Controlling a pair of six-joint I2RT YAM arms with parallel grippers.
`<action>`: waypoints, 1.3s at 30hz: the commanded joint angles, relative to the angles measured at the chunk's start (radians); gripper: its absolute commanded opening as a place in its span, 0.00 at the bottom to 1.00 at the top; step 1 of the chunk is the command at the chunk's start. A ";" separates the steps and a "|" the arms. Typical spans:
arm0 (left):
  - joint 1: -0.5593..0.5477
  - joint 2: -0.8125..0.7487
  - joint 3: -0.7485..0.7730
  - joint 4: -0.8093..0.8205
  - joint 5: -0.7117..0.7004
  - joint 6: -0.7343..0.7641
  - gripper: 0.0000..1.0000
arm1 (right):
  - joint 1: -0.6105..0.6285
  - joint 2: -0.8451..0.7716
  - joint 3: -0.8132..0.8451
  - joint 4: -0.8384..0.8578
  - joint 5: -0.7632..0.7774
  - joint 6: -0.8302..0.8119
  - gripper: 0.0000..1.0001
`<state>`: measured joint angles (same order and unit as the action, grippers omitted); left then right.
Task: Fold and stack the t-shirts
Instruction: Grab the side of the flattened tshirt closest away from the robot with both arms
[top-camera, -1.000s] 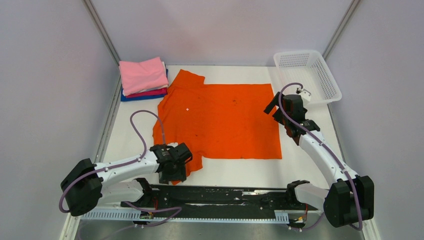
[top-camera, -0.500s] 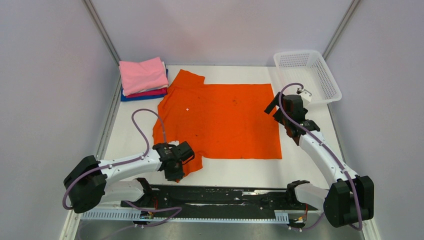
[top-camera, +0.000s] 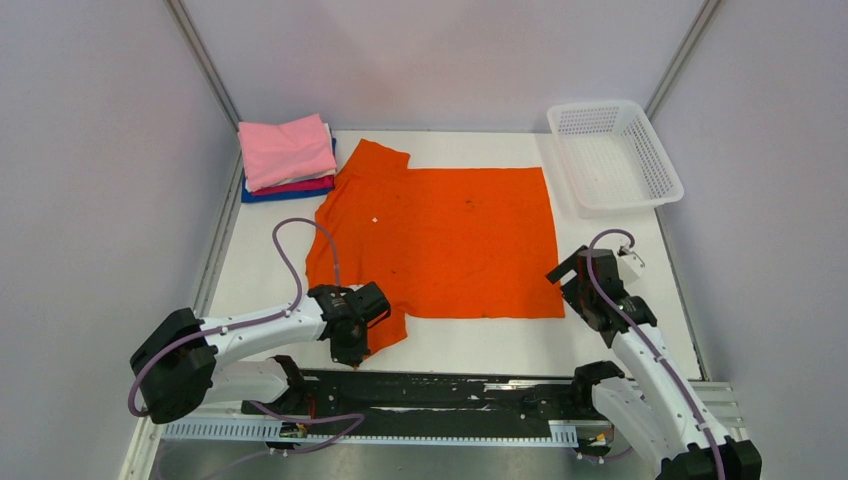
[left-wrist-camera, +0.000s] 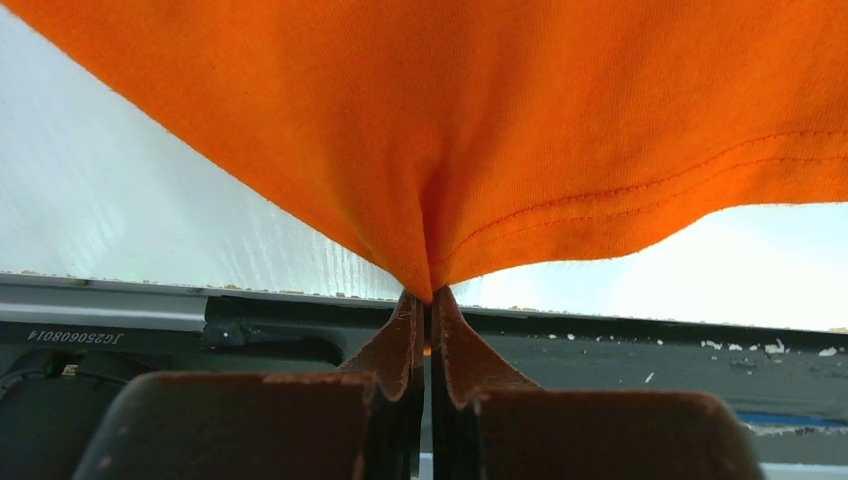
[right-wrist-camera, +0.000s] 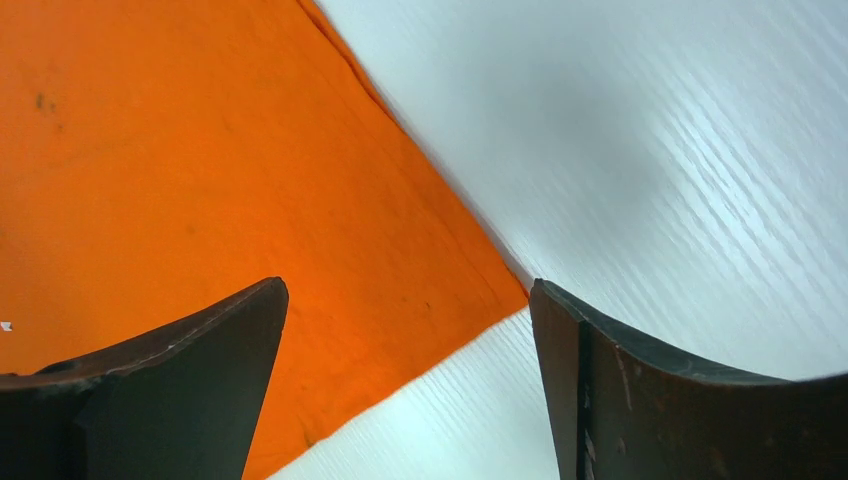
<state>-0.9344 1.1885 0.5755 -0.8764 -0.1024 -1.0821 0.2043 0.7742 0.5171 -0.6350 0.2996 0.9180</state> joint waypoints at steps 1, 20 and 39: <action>-0.003 -0.036 0.007 -0.005 0.051 0.031 0.00 | -0.004 -0.080 -0.043 -0.116 -0.052 0.125 0.87; -0.002 -0.108 0.002 0.027 0.069 0.049 0.00 | -0.005 0.111 -0.157 0.047 -0.083 0.177 0.49; 0.005 -0.064 0.156 0.073 0.051 0.189 0.00 | -0.004 0.143 -0.068 0.097 -0.130 -0.003 0.00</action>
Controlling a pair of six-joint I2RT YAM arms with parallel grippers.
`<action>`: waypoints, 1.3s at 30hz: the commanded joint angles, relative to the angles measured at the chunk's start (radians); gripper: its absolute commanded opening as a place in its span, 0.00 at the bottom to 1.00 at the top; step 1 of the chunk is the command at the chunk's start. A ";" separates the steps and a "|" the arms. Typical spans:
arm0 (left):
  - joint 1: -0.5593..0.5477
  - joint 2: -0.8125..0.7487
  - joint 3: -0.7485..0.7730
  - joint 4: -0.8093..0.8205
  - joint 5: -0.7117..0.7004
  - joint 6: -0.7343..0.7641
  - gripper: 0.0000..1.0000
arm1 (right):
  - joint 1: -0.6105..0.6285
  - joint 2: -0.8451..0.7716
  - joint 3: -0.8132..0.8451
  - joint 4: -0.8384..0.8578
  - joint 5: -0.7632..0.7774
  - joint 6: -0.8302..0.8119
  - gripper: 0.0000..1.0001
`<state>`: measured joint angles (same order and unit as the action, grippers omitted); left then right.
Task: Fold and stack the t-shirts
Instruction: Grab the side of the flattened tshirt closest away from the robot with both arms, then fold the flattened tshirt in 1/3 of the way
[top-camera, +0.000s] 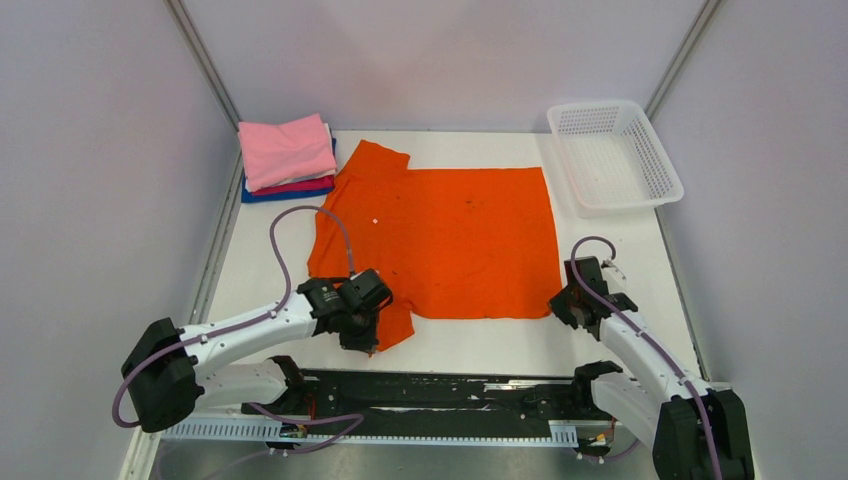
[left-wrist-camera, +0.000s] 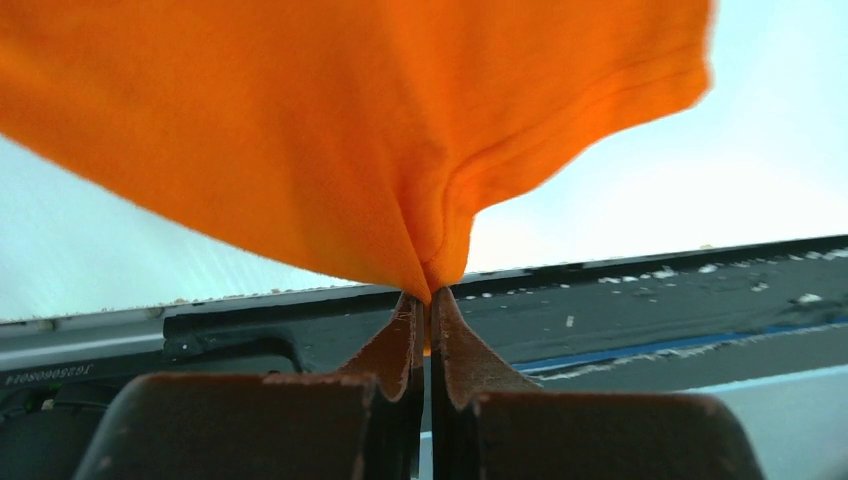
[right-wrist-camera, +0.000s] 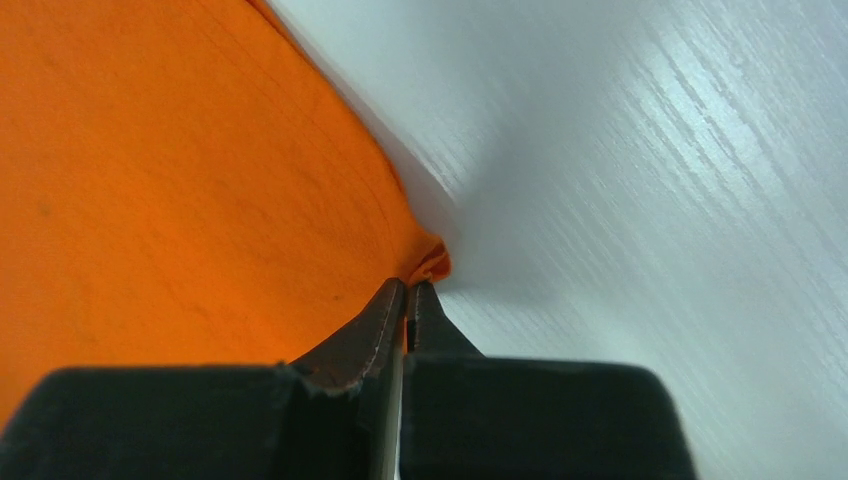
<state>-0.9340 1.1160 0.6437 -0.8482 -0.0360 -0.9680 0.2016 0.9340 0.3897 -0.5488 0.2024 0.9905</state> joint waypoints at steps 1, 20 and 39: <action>0.015 0.012 0.108 0.051 -0.010 0.096 0.00 | -0.002 -0.015 0.070 0.010 -0.040 -0.090 0.00; 0.515 0.240 0.349 0.359 0.223 0.309 0.00 | -0.009 0.226 0.326 0.050 -0.085 -0.272 0.02; 0.683 0.275 0.446 0.442 0.173 0.419 0.00 | -0.078 0.377 0.488 0.078 -0.105 -0.328 0.01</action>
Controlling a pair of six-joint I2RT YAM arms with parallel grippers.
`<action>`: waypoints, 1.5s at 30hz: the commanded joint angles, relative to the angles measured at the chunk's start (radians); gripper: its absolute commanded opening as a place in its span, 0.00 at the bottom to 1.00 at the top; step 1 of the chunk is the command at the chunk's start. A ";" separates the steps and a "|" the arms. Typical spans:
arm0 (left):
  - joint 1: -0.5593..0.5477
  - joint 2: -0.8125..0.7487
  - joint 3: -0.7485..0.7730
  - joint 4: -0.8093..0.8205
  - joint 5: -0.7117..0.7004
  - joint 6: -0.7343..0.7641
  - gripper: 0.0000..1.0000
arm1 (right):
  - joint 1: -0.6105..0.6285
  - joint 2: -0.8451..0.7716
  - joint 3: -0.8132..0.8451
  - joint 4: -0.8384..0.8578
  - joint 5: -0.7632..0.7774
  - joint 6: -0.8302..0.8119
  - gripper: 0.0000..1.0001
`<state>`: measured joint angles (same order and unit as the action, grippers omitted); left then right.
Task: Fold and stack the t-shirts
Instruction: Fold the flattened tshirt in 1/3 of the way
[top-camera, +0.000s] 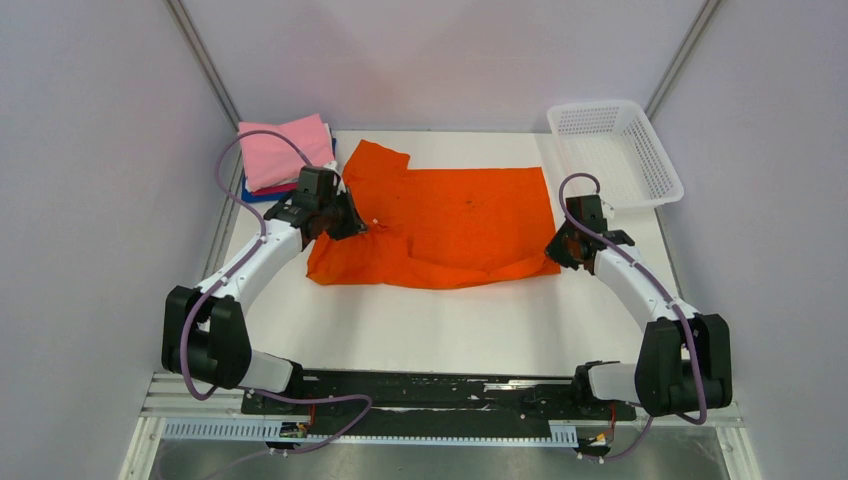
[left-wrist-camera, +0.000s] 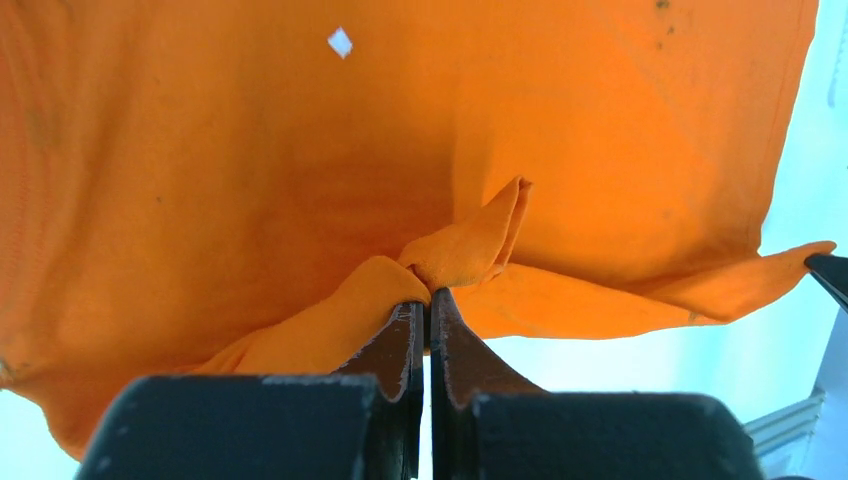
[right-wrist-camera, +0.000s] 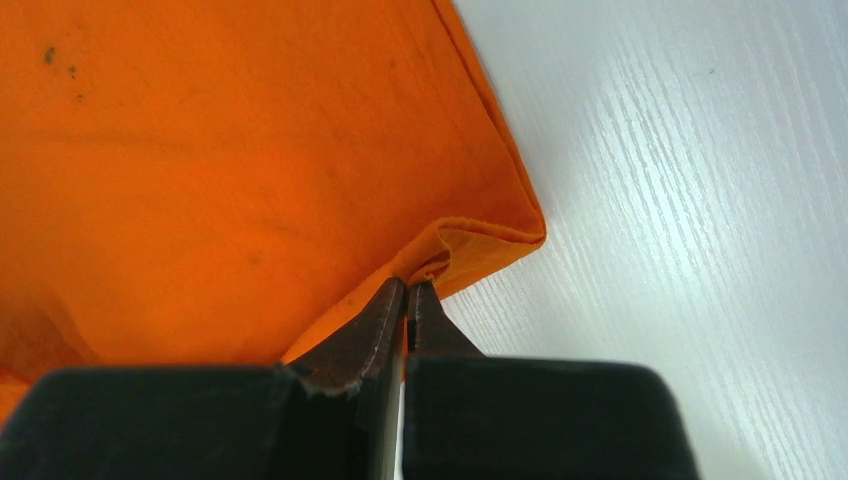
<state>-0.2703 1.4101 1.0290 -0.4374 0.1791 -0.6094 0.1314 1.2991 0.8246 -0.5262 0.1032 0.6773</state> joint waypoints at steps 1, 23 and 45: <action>0.022 -0.018 0.066 0.027 -0.051 0.073 0.00 | -0.009 0.016 0.059 0.060 -0.004 -0.013 0.01; 0.097 0.368 0.305 0.094 -0.100 0.214 0.24 | -0.035 0.280 0.229 0.167 0.095 0.019 0.11; 0.072 0.246 0.047 0.244 0.171 0.033 1.00 | 0.174 0.363 0.201 0.313 -0.224 -0.130 1.00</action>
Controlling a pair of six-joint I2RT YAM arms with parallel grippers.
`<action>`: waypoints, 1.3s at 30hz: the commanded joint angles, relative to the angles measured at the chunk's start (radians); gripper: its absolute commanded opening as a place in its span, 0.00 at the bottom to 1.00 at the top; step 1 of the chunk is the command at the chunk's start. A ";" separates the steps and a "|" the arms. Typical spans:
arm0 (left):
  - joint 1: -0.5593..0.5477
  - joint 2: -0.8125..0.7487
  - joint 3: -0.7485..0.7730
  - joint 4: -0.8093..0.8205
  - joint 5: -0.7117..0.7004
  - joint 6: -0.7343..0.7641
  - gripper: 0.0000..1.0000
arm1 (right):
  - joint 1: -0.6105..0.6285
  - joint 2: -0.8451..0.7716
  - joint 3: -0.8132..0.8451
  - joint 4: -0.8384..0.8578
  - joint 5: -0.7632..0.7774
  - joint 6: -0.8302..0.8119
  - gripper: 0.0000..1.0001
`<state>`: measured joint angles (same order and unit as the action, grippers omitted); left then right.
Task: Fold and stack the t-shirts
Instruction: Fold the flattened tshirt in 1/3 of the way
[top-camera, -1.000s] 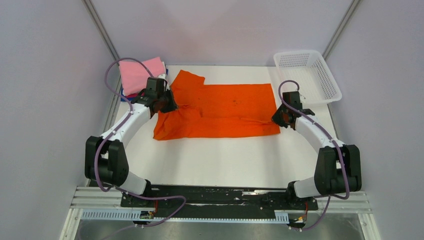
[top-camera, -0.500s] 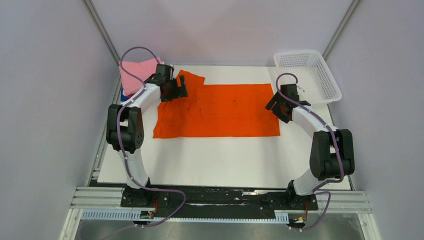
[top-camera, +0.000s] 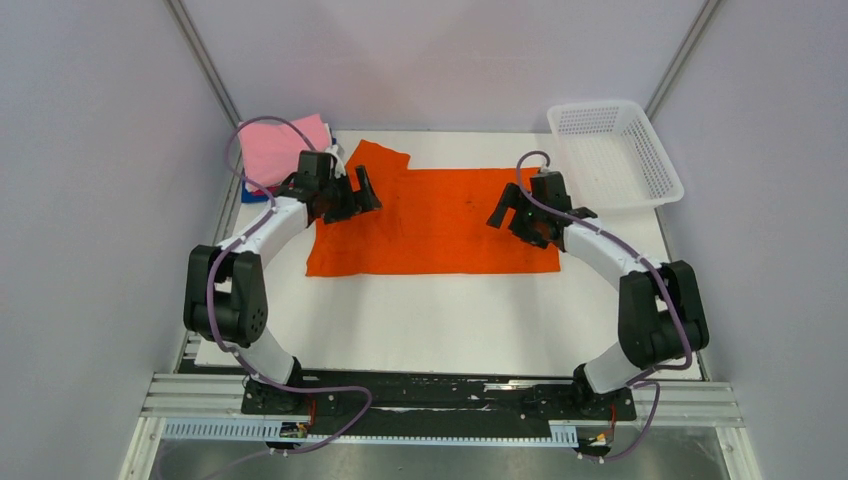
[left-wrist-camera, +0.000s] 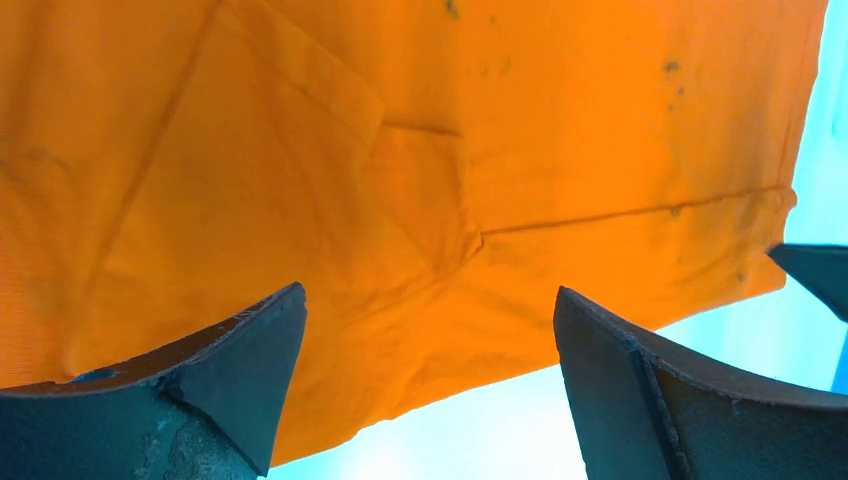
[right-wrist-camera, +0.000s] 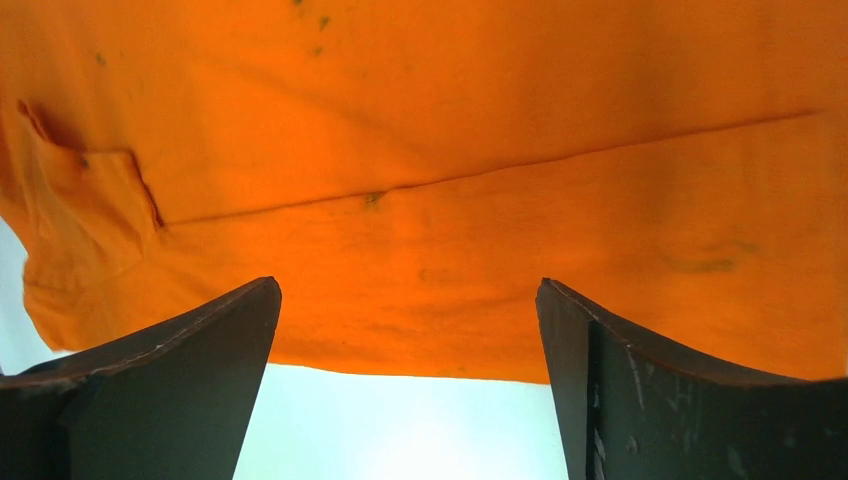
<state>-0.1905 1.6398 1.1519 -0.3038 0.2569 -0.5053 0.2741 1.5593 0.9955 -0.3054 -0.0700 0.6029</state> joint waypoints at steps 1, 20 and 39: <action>-0.008 0.043 -0.083 0.094 0.092 -0.078 1.00 | 0.037 0.138 0.041 0.088 -0.050 -0.060 1.00; -0.073 -0.192 -0.510 -0.044 -0.006 -0.181 1.00 | 0.054 -0.145 -0.379 -0.098 -0.085 0.037 1.00; -0.198 -0.539 -0.694 -0.252 -0.015 -0.311 1.00 | 0.146 -0.457 -0.502 -0.428 -0.109 0.236 1.00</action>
<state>-0.3824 1.1137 0.4992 -0.4591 0.2726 -0.7883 0.3988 1.1225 0.5205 -0.5972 -0.2382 0.7612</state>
